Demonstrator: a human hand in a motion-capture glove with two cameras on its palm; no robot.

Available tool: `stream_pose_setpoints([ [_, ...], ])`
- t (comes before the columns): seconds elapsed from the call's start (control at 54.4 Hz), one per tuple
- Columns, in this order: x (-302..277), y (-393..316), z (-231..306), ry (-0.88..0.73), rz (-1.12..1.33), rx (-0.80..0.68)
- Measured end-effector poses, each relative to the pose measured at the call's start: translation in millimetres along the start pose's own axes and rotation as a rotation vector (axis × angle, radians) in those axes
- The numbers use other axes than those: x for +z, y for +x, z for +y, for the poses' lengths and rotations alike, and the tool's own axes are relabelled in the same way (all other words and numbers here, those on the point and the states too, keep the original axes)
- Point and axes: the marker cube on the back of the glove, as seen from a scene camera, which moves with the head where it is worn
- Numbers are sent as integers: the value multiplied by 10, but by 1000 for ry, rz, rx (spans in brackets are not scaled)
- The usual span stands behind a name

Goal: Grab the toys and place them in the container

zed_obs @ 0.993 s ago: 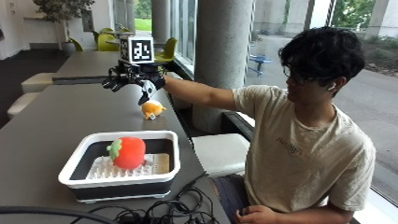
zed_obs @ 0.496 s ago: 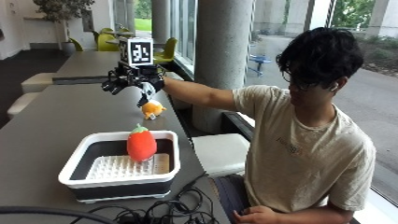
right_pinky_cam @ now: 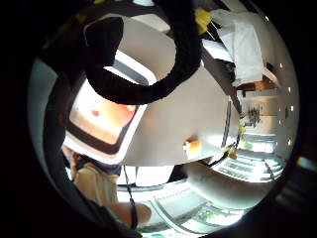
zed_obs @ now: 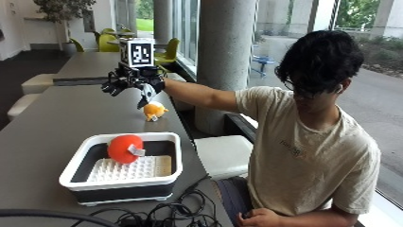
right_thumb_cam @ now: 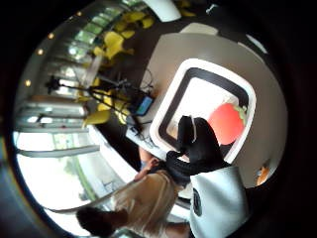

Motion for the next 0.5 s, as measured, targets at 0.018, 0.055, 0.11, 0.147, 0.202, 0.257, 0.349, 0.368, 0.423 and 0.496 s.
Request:
stream_pose_setpoints([
  [0.018,-1,-2,-1,-1,4,1],
  [0.055,-4,-6,-4,-6,11,3],
  [0.11,-1,-22,-19,-5,11,-3],
  [0.147,5,-28,-27,-7,11,-5],
  [0.202,15,-34,-30,-15,8,-9],
  [0.257,28,-25,-21,-20,3,-3],
  [0.349,39,2,-11,-26,17,10],
  [0.368,45,-1,-15,-25,13,7],
  [0.423,64,-11,-24,-22,6,2],
  [0.496,93,15,-9,-27,-1,14],
])
